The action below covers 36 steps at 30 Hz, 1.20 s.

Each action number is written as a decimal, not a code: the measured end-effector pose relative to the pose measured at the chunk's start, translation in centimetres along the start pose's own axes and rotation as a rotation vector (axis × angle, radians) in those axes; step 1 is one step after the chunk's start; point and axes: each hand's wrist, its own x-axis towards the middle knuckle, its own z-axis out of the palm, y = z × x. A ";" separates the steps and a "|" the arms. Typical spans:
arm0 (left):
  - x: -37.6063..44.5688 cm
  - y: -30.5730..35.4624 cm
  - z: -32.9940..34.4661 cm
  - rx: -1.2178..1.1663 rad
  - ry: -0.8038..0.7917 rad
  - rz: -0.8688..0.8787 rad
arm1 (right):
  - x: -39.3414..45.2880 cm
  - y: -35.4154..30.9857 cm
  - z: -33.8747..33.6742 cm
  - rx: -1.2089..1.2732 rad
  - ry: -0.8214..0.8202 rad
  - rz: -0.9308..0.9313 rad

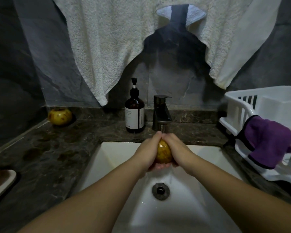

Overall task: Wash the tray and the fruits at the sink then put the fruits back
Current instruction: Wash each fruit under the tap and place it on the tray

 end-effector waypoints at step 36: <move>0.3 0.1 -0.9 0.131 0.118 0.011 | 0.2 0.0 1.7 -0.169 0.077 -0.122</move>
